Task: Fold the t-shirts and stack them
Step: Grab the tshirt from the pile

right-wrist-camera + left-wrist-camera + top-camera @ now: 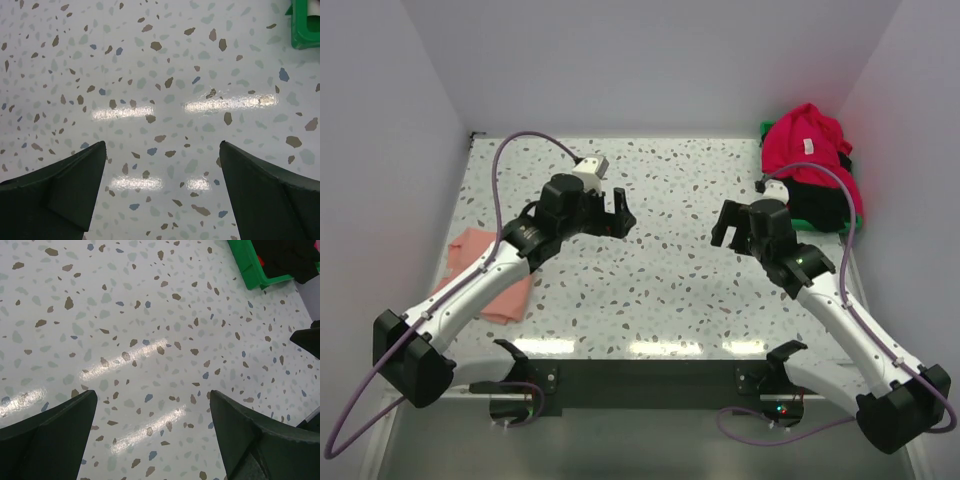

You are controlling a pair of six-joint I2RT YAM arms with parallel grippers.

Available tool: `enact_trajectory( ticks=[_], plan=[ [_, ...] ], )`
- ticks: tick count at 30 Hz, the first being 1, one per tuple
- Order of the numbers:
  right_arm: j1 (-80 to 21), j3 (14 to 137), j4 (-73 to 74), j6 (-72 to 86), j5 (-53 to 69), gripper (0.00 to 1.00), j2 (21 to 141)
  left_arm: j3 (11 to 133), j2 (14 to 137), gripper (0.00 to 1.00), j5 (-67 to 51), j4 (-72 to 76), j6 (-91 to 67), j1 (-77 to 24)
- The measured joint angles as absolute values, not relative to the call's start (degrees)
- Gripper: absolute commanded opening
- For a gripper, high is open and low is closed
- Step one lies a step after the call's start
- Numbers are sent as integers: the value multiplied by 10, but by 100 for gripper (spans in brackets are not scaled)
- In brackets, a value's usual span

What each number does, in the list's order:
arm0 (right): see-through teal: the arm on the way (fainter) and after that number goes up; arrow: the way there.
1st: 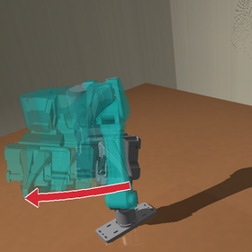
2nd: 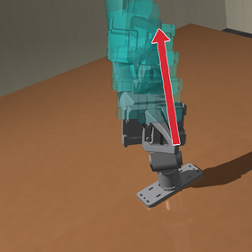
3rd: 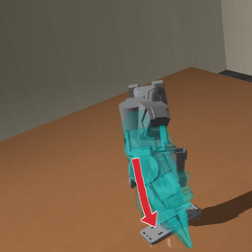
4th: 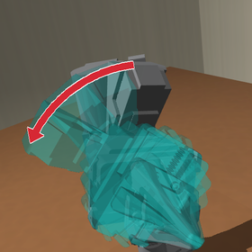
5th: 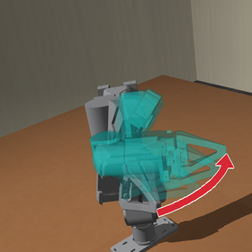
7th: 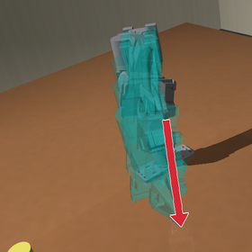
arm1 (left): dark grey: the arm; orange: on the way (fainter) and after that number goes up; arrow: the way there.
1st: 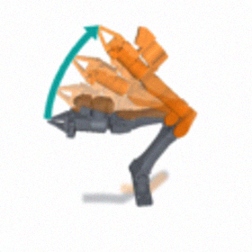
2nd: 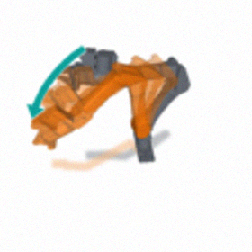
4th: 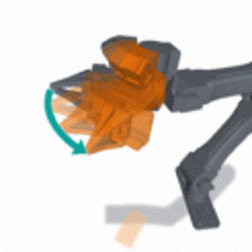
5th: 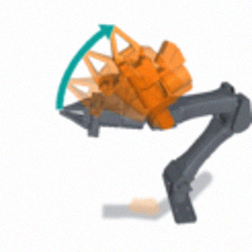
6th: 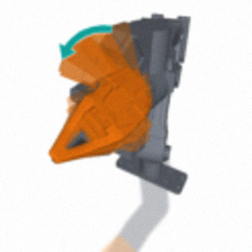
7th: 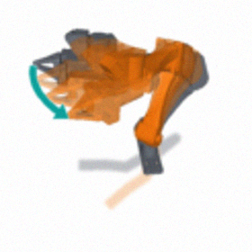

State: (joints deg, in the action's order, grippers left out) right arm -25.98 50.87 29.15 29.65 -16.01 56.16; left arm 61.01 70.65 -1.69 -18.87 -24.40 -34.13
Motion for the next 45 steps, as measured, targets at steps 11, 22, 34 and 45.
enact_trajectory(
  ticks=[11, 22, 34, 45],
  plan=[
    [-255, 589, 304, 248, -189, 98, 665, 607, 694, 100, -20, -189, -244, -341],
    [-31, 940, 293, 196, -199, 94, 1006, 602, 689, 100, -21, -189, -244, -341],
    [75, 1130, 291, 212, -198, 89, 1209, 602, 682, 100, -27, -189, -244, -341],
    [89, 1131, 285, 246, -169, 70, 1263, 602, 682, 100, -41, -183, -244, -341]
  ],
)
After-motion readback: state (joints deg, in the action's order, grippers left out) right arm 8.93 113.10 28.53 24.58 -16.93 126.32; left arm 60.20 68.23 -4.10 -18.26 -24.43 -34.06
